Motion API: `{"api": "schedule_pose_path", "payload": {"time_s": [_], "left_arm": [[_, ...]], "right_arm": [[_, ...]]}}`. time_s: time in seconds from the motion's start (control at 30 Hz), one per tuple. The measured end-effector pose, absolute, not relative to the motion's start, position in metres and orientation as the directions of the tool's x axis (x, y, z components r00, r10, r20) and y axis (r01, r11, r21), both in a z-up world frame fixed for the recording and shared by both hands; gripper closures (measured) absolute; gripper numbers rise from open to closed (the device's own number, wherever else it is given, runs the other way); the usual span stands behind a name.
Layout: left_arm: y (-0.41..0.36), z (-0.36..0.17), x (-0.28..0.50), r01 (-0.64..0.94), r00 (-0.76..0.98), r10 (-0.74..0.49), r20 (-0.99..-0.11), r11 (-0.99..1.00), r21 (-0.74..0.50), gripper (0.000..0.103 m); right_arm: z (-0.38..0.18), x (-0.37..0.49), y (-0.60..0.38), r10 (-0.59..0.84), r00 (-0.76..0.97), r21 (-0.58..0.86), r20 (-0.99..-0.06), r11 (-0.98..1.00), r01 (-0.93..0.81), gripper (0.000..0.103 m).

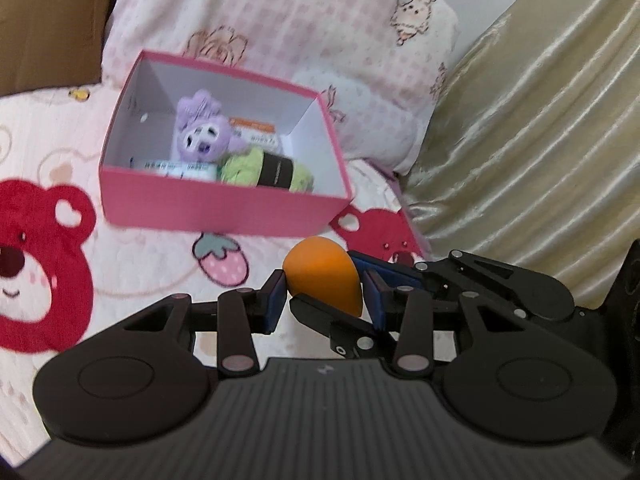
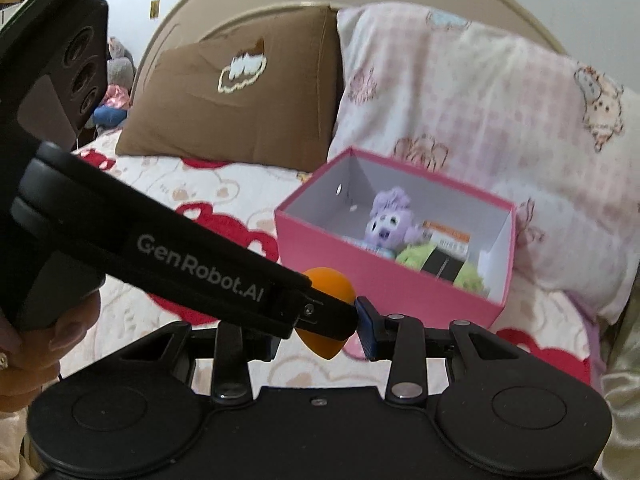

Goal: Organize objects
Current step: 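Lift the orange sponge with the left tool and carry it over the pink box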

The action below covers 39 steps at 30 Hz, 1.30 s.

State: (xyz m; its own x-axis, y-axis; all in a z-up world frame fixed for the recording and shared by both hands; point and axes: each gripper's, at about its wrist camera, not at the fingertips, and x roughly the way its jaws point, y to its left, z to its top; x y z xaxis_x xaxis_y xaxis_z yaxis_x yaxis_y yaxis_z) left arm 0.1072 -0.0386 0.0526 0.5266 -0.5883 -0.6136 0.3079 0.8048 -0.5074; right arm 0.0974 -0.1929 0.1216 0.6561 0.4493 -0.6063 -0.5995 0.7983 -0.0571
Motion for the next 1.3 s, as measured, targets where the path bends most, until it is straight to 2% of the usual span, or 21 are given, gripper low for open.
{"api": "schedule_pose_path", "payload": {"time_s": [0.5, 0.63, 0.7, 1.03, 1.3], "left_arm": [[-0.052, 0.098, 0.153, 0.320, 0.536, -0.609, -0.584, 0.787, -0.527, 0.063], [-0.059, 0.101, 0.170, 0.310, 0.531, -0.594, -0.604, 0.800, -0.513, 0.063], [-0.063, 0.101, 0.180, 0.312, 0.527, -0.593, -0.608, 0.801, -0.511, 0.063], [-0.088, 0.101, 0.235, 0.306, 0.562, -0.576, -0.594, 0.811, -0.498, 0.063], [-0.092, 0.075, 0.288, 0.256, 0.565, -0.541, -0.623, 0.833, -0.490, 0.063]], "right_arm": [[0.152, 0.137, -0.212, 0.504, 0.692, -0.031, -0.516, 0.797, -0.604, 0.060], [0.146, 0.154, -0.223, 0.518, 0.707, 0.083, -0.481, 0.830, -0.552, 0.060], [0.144, 0.160, -0.225, 0.510, 0.722, 0.096, -0.467, 0.841, -0.532, 0.060], [0.152, 0.219, -0.237, 0.487, 0.717, 0.106, -0.498, 0.855, -0.507, 0.060], [0.135, 0.287, -0.232, 0.513, 0.631, 0.122, -0.582, 0.822, -0.556, 0.060]]}}
